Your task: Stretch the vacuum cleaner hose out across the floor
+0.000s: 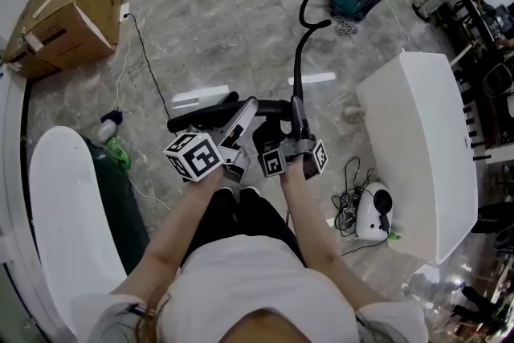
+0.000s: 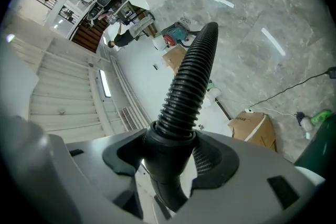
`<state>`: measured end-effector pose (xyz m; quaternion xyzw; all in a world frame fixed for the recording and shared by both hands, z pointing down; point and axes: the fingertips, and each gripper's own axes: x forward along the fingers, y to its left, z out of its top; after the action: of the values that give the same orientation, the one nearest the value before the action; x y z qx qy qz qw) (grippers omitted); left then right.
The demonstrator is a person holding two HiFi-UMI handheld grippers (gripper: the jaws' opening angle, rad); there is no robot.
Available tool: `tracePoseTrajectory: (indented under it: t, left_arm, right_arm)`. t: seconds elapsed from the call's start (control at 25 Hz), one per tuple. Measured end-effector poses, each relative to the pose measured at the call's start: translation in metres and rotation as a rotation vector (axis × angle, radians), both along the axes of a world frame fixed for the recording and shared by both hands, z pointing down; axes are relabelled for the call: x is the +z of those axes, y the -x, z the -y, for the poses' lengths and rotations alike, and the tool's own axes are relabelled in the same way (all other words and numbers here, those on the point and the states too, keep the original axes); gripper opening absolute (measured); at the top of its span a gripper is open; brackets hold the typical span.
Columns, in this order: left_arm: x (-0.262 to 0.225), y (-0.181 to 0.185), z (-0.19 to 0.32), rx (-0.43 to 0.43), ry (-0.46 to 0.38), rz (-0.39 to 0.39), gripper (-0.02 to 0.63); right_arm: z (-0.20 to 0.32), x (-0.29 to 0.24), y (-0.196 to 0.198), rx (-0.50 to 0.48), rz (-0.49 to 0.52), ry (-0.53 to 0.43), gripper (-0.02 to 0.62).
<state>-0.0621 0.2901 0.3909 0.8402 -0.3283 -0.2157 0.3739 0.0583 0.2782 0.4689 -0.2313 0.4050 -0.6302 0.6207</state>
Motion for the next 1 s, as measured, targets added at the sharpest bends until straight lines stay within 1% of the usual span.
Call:
tracePoseTrajectory:
  t: [0.12,0.16,0.2,0.24,0.28,0.36,0.44,0.56,0.72,1.0]
  left_arm:
    - [-0.013,0.0,0.003,-0.012,-0.036,-0.104,0.302]
    - [-0.017,-0.002,0.003,-0.005,-0.054,-0.125,0.27]
    - [-0.022,-0.004,0.004,0.009,-0.075,-0.141,0.191]
    - [-0.027,-0.006,0.004,0.028,-0.098,-0.147,0.153]
    - [-0.031,-0.008,0.004,0.048,-0.119,-0.138,0.147]
    - [-0.034,-0.012,0.003,0.087,-0.15,-0.098,0.144]
    - [-0.038,-0.015,0.0,0.122,-0.175,-0.067,0.143]
    - [-0.052,-0.022,-0.002,0.172,-0.229,-0.045,0.141]
    - [-0.061,-0.029,-0.005,0.246,-0.292,0.0,0.141]
    - [-0.067,-0.05,-0.023,0.426,-0.426,0.174,0.141]
  right_arm:
    - [-0.008,0.005,-0.002,-0.006,0.048,0.005,0.27]
    - [-0.01,0.008,-0.003,-0.006,0.073,0.005,0.27]
    - [-0.011,0.009,-0.003,-0.006,0.102,0.003,0.27]
    - [-0.011,0.01,-0.002,-0.005,0.131,-0.002,0.27]
    - [-0.011,0.011,-0.001,-0.004,0.155,-0.009,0.27]
    - [-0.01,0.01,0.0,-0.001,0.182,-0.03,0.27]
    - [-0.011,0.007,-0.001,-0.014,0.182,-0.058,0.27]
    - [-0.008,0.0,0.005,-0.048,0.167,-0.094,0.272]
    - [-0.005,-0.003,0.012,-0.066,0.185,-0.122,0.272]
    - [-0.018,-0.001,0.017,-0.152,0.175,-0.166,0.279]
